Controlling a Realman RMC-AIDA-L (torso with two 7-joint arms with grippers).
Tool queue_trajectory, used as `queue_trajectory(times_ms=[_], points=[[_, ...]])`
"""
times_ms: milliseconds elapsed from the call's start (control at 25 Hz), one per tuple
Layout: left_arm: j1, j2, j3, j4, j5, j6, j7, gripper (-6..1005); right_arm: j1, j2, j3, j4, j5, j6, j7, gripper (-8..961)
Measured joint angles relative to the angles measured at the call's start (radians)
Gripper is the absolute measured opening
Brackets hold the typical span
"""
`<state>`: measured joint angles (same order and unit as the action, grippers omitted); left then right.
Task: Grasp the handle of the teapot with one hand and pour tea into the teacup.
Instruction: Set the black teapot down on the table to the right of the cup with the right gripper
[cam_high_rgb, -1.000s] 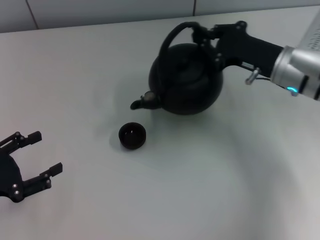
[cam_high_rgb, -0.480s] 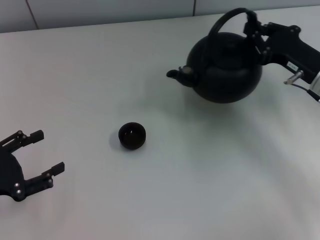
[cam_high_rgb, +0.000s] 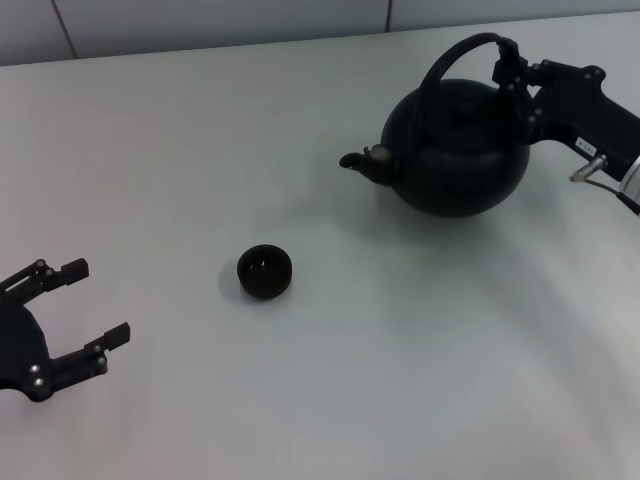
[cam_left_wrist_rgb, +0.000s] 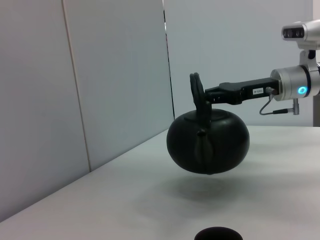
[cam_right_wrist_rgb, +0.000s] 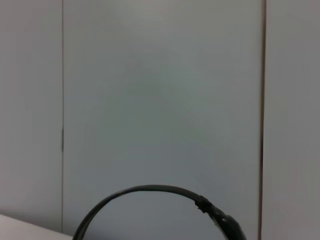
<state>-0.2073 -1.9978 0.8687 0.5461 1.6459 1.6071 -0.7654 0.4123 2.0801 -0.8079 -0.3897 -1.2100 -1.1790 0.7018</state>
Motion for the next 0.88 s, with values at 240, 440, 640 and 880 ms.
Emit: queue_trajectory(times_ms=[240, 440, 640, 880], points=[[0.003, -0.001, 0.0, -0.002, 0.0, 0.001, 0.0, 811, 0.01, 0.001, 0.002, 0.035, 0.0, 0.031, -0.049, 83], [0.004, -0.001, 0.002, -0.002, 0.0, 0.0, 0.0, 811, 0.02, 0.001, 0.003, 0.058, 0.0, 0.034, -0.081, 82], [0.002, -0.001, 0.003, -0.003, 0.0, 0.0, 0.0, 811, 0.024, 0.001, 0.004, 0.065, 0.0, 0.035, -0.085, 82], [0.003, -0.001, 0.003, -0.002, 0.0, 0.001, 0.0, 810, 0.029, 0.001, 0.004, 0.074, 0.0, 0.063, -0.085, 83]])
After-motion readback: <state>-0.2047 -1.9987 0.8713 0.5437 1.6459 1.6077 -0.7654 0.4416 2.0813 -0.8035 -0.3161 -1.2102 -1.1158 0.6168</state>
